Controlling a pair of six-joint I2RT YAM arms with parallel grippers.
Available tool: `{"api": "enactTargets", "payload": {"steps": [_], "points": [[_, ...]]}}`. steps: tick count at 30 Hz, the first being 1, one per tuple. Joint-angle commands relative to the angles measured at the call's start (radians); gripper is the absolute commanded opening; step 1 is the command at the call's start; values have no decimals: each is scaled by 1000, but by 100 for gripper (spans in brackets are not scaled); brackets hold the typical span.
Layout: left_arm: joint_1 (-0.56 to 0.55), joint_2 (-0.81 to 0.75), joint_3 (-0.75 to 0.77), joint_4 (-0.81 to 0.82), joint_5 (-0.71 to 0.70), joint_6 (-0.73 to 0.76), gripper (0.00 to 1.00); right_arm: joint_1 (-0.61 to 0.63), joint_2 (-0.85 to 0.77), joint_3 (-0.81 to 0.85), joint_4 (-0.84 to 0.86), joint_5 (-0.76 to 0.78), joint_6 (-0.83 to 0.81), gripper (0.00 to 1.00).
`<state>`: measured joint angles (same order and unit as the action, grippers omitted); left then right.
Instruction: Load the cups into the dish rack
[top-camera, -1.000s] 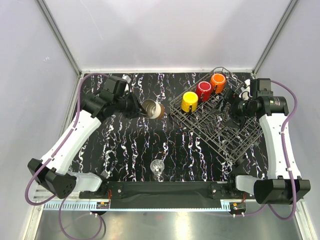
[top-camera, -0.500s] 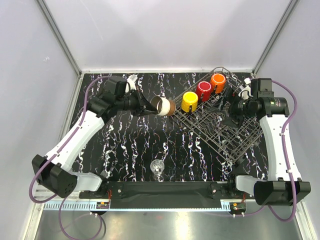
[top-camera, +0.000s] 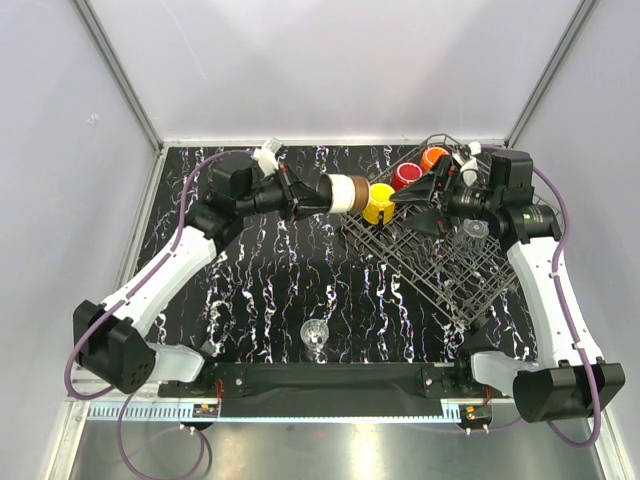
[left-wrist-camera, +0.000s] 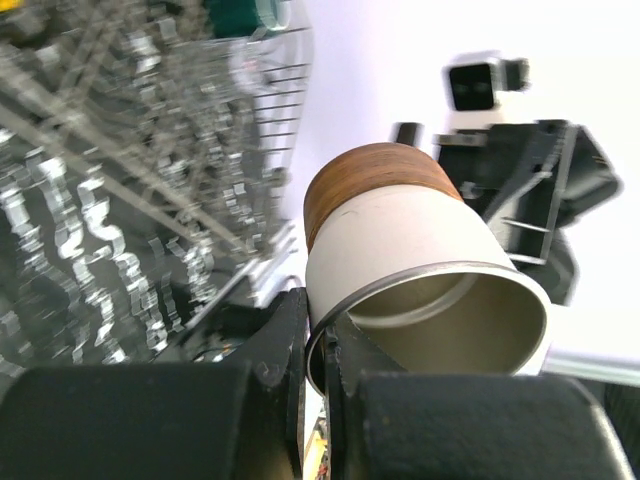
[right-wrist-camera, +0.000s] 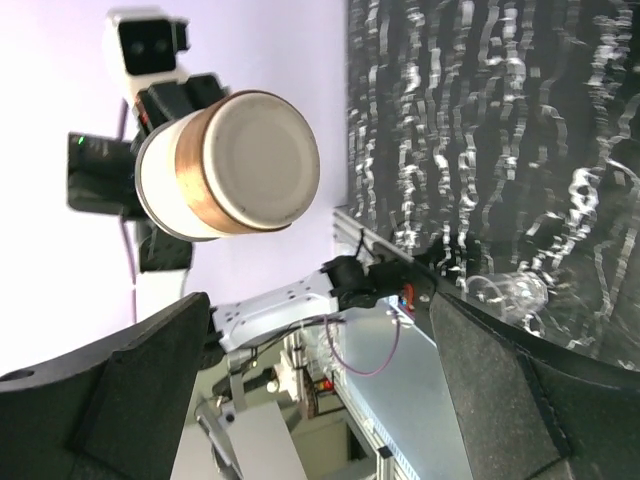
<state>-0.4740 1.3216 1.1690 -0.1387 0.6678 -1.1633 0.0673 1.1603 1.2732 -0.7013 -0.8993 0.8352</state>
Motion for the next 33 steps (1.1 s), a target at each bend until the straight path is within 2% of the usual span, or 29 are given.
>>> {"api": "enactTargets", "payload": {"steps": [1,6,12,22,29,33], "points": [[2,7,21,243,96,-104,0,43,12,40,160,-75,62,100],[-6,34,1,443,124,-267,0,62,-11,71,252,-87,42,100],[-9,65,-3,531,131,-392,0,75,-11,63,310,-105,48,100],[-37,99,34,531,159,-461,0,108,41,103,440,-124,109,100],[-49,102,17,640,153,-529,0,124,78,114,476,-127,116,100],[-63,105,20,648,158,-530,0,131,94,123,517,-135,134,100]]}}
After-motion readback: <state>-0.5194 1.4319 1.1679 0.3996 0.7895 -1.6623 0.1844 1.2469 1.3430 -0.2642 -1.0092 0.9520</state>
